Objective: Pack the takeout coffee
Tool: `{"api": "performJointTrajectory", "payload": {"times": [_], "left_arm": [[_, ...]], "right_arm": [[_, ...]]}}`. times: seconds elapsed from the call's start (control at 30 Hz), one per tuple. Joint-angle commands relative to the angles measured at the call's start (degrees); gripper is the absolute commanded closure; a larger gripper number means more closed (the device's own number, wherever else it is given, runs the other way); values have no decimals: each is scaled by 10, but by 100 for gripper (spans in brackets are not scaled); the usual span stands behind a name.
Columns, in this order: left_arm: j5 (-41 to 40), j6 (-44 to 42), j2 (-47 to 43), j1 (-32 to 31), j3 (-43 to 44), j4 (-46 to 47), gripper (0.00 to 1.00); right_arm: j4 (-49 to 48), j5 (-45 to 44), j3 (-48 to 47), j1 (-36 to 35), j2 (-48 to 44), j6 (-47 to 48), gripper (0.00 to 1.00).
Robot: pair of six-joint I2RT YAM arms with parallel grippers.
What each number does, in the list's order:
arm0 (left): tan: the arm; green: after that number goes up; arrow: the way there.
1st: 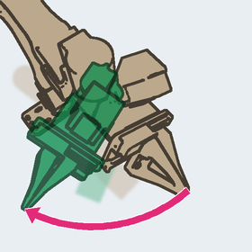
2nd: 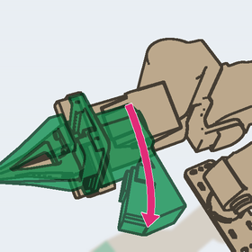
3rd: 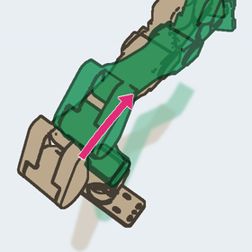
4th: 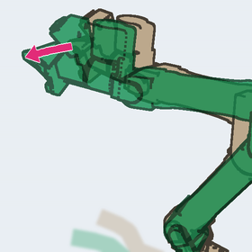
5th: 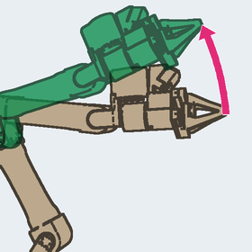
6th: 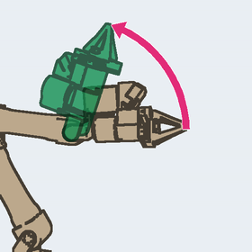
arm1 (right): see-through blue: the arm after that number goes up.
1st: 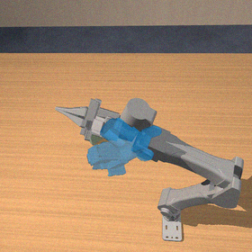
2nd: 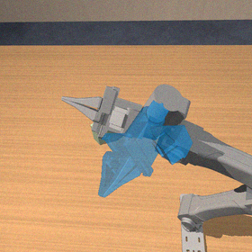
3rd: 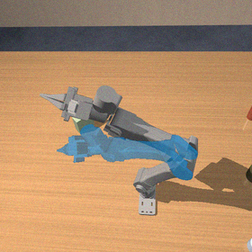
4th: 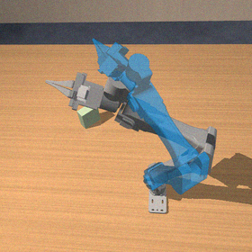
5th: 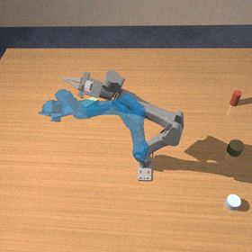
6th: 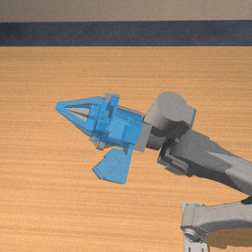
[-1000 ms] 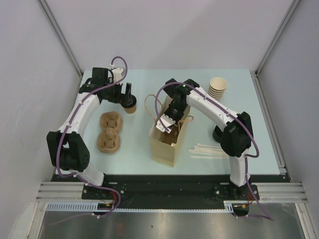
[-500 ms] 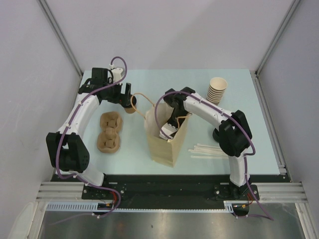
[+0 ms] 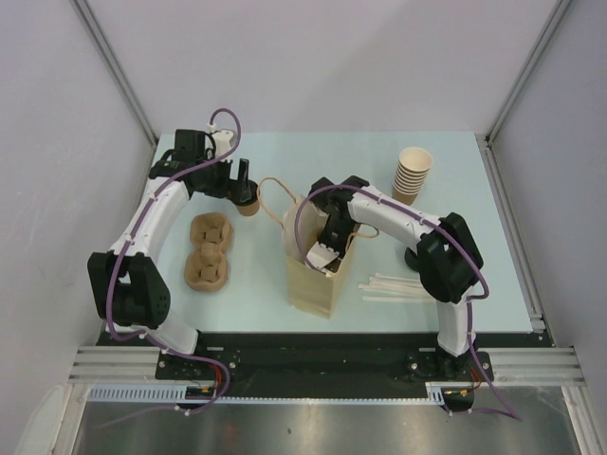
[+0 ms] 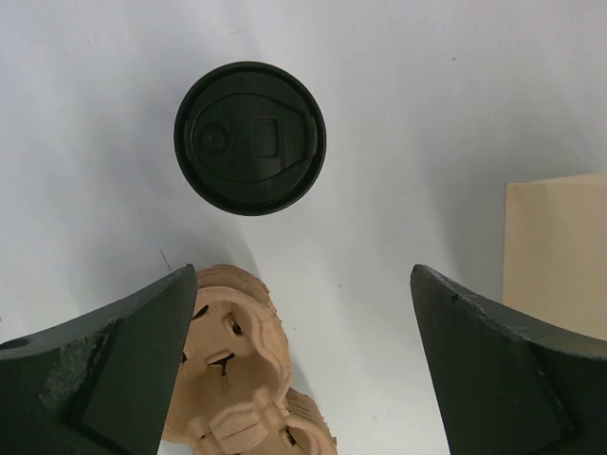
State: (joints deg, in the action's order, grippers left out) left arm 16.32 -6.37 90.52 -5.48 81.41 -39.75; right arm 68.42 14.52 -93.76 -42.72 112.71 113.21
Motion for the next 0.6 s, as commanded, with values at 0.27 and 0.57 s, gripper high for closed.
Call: {"api": "performJointTrajectory", "payload": {"times": [0.27, 0.57], "left_arm": [[3, 16, -11, 2, 23, 12, 0], [6, 22, 28, 2, 74, 18, 0]], "right_arm": [[-33, 1, -34, -11, -67, 21, 100], [-22, 16, -46, -9, -117, -7, 80]]}}
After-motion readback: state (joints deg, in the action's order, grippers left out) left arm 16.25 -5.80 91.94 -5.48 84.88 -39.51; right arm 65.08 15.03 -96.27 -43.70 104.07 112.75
